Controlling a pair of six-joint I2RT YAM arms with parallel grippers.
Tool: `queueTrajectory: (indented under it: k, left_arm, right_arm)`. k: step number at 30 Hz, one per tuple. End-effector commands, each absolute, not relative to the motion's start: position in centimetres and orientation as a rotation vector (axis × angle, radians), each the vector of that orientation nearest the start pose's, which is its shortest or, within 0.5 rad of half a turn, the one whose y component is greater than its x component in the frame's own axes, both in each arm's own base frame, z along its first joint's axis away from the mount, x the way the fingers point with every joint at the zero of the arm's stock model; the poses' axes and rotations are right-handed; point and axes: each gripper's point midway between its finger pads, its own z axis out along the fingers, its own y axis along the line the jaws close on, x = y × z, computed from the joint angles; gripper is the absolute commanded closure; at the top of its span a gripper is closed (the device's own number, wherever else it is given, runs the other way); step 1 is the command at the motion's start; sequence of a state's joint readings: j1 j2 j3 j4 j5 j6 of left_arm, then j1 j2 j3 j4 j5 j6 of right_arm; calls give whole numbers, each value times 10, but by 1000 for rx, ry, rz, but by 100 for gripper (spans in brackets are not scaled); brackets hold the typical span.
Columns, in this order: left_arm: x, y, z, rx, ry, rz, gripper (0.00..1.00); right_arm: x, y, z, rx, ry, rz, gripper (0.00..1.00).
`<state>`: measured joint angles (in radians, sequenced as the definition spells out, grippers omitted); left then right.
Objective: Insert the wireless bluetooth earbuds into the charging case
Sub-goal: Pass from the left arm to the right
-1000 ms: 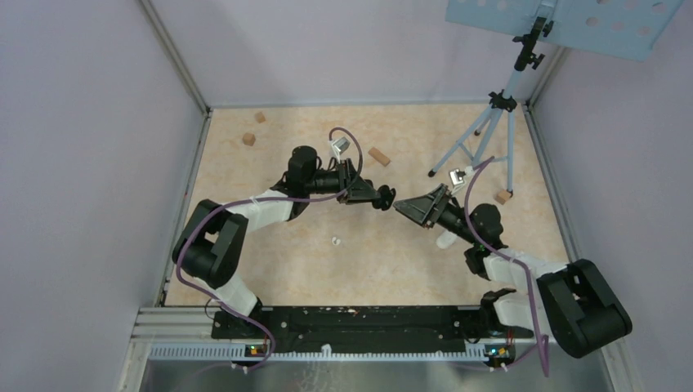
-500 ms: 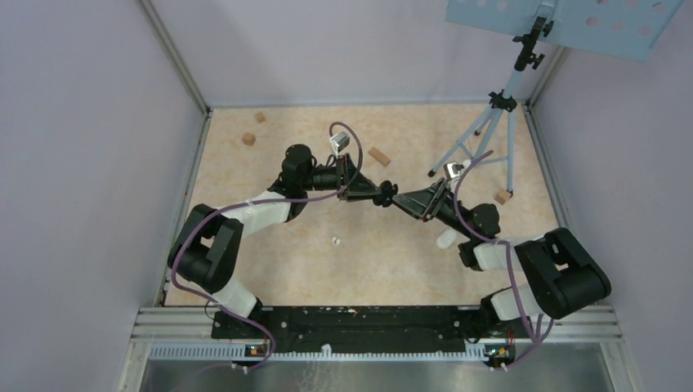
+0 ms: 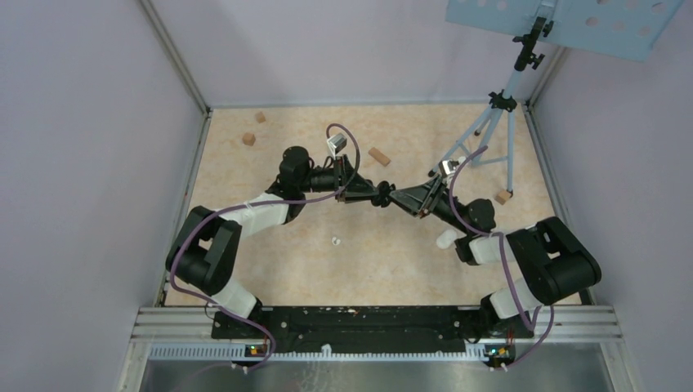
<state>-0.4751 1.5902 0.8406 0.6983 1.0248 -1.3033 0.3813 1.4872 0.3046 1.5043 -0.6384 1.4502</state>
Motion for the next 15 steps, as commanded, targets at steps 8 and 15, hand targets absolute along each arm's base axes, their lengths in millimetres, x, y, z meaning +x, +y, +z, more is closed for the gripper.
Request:
queueTrajectory:
  k: [8, 15]
  left_arm:
    - [245, -321, 260, 268, 1998, -2058, 96]
    - [244, -320, 259, 268, 1998, -2059, 96]
  right_arm:
    - [242, 248, 276, -28, 1363, 1931, 57]
    - [238, 251, 283, -58, 1345, 1940, 50]
